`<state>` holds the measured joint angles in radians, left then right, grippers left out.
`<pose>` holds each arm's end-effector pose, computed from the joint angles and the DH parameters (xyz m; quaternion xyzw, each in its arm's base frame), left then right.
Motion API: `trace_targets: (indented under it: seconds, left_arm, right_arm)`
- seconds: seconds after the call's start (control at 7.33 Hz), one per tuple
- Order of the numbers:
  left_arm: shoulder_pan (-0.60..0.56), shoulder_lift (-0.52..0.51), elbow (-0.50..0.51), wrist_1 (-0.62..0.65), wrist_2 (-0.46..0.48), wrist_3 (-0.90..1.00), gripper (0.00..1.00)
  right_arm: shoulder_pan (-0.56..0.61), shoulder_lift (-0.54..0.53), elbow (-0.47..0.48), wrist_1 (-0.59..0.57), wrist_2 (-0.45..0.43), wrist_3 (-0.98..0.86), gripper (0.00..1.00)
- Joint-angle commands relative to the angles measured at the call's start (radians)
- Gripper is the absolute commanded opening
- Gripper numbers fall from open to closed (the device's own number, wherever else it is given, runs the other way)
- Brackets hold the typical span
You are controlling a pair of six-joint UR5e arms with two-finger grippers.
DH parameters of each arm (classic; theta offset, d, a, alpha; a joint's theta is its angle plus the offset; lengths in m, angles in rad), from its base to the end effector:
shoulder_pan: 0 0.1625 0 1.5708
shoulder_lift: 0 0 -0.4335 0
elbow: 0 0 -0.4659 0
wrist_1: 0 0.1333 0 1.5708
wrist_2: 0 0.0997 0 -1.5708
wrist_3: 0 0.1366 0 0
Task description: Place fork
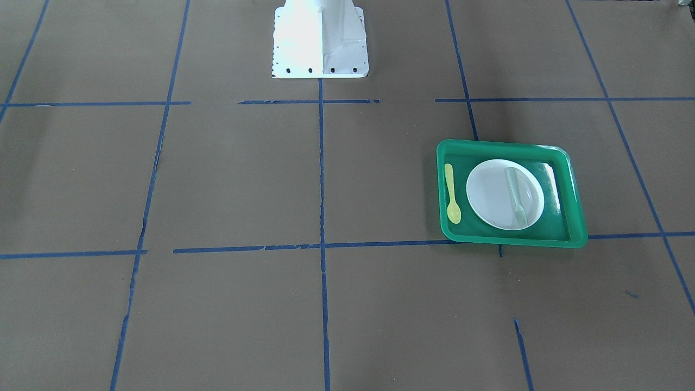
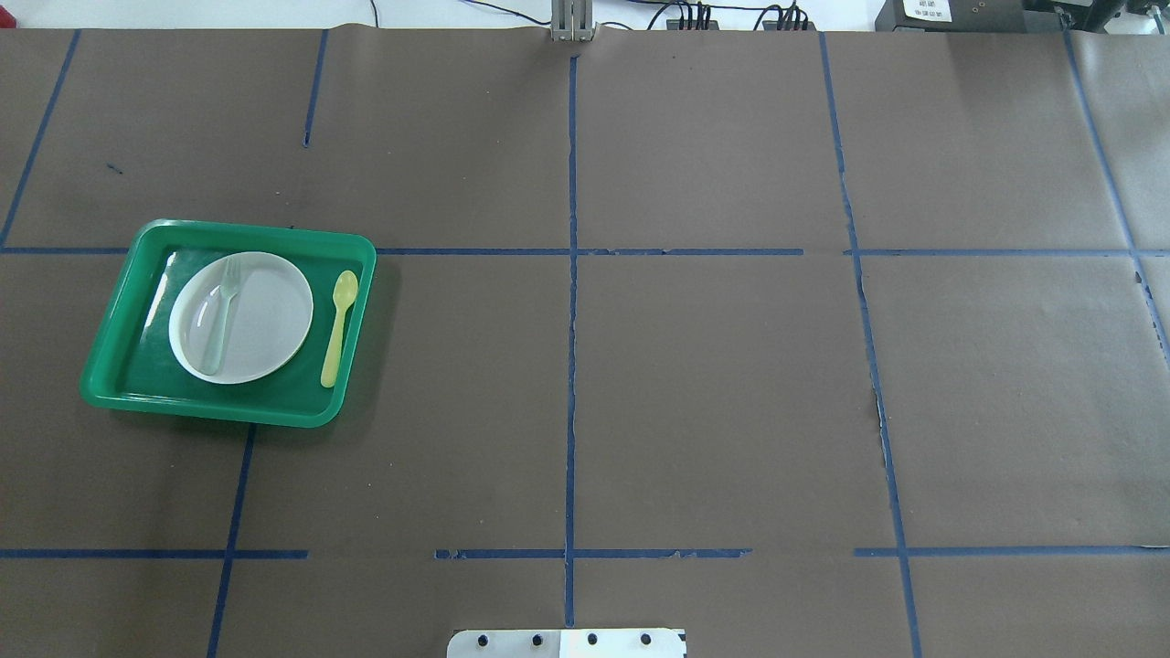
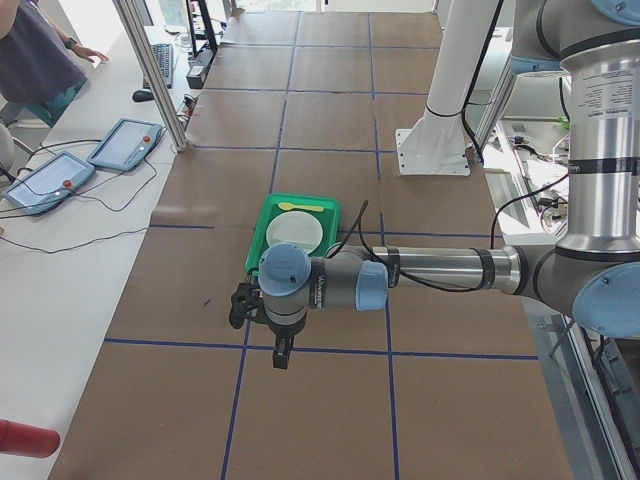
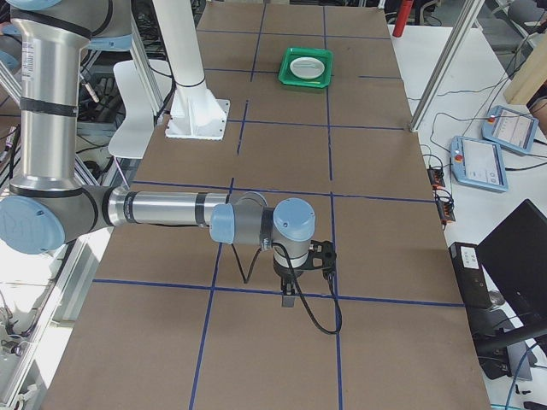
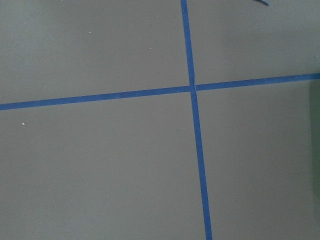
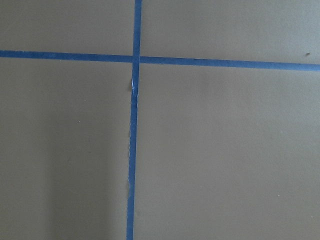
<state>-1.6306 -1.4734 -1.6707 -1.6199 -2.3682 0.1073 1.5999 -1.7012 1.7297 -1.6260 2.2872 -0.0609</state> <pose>-0.0671 -0.5252 0.6829 0.0561 0.3848 0.0319 0.9208 0.0583 -0.5048 0.6847 0.0033 -0.3508 -0.0102 0.9364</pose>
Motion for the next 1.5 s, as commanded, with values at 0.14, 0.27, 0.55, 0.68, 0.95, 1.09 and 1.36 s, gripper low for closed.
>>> trace_targets:
  seconds: [0.14, 0.27, 0.55, 0.68, 0.95, 1.09, 1.36]
  left_arm:
    - [0.006, -0.007, 0.006, -0.006, 0.003, -0.007, 1.00]
    - [0.021, -0.030, -0.010, -0.005, 0.003, -0.100, 1.00]
    - [0.162, -0.038, -0.151, -0.009, 0.003, -0.296, 1.00]
    - [0.235, -0.048, -0.212, -0.027, 0.001, -0.408, 1.00]
    - [0.381, -0.076, -0.222, -0.154, 0.013, -0.648, 1.00]
    - [0.437, -0.102, -0.222, -0.172, 0.029, -0.696, 1.00]
    - [0.591, -0.186, -0.198, -0.172, 0.200, -0.844, 1.00]
  right_arm:
    - [0.000, 0.000, -0.001, 0.000, 0.000, 0.000, 1.00]
    - [0.000, 0.000, 0.001, 0.000, 0.000, 0.000, 1.00]
    - [0.000, 0.000, -0.001, 0.000, 0.000, 0.001, 1.00]
    - [0.000, 0.000, 0.001, 0.000, 0.000, 0.000, 1.00]
    - [0.000, 0.000, 0.001, 0.000, 0.000, 0.000, 1.00]
    - [0.000, 0.000, 0.001, 0.000, 0.000, 0.000, 1.00]
    - [0.000, 0.000, -0.001, 0.000, 0.000, 0.000, 1.00]
